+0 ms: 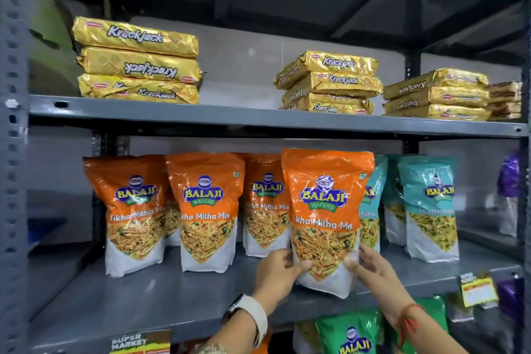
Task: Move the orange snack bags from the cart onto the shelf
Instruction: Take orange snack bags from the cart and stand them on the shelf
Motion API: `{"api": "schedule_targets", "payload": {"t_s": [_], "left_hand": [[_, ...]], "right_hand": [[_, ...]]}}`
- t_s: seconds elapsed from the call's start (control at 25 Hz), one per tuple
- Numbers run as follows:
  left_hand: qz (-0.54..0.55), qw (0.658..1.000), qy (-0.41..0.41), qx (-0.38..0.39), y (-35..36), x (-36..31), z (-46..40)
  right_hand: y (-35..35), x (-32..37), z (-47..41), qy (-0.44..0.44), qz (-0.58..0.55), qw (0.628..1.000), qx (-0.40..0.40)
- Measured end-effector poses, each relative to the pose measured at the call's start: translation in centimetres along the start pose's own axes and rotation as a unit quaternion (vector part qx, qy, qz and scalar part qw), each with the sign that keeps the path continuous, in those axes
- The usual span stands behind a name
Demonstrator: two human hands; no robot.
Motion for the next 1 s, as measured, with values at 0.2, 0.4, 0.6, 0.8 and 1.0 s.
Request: {"api": "schedule_targets", "payload": {"t_s": [0.2, 0.4, 0.6, 0.8, 1.0], "left_hand": [[-0.005, 1.000, -0.014, -0.016, 2.4, 1.0, -1.8], [-0.020, 0.999, -0.013, -0.038, 3.8, 1.1, -2.9], [-0.033, 0.999, -0.006, -0.039, 4.6, 1.2, -3.6], [-0.065, 0.997, -0.019, -0.021, 4.2, 1.0, -3.3], [-0.043, 0.996, -0.004, -0.082, 1.0, -2.2, -3.1]], "right_hand": [[-0.7, -1.6, -2.4, 0.015, 0.004, 1.000, -0.011], [-1.6, -2.6, -4.2, 0.008, -0.001, 1.000, -0.026], [-1.9, -2.1, -4.3, 0.006, -0.024, 0.999, -0.034], [-2.2, -0.9, -4.2, -0.014, -0.022, 0.997, -0.073], [-4.0, 4.0, -4.5, -0.079, -0.049, 0.964, -0.248]]}}
Point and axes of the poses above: each hand's wrist, its own z-axis away from the middle knuckle, its own y-axis out of the palm, x = y × z, the point moved 7 cm from there along -z, towards the middle knuckle, and after that the axes turned 10 degrees about -x, right-handed, at the moved point
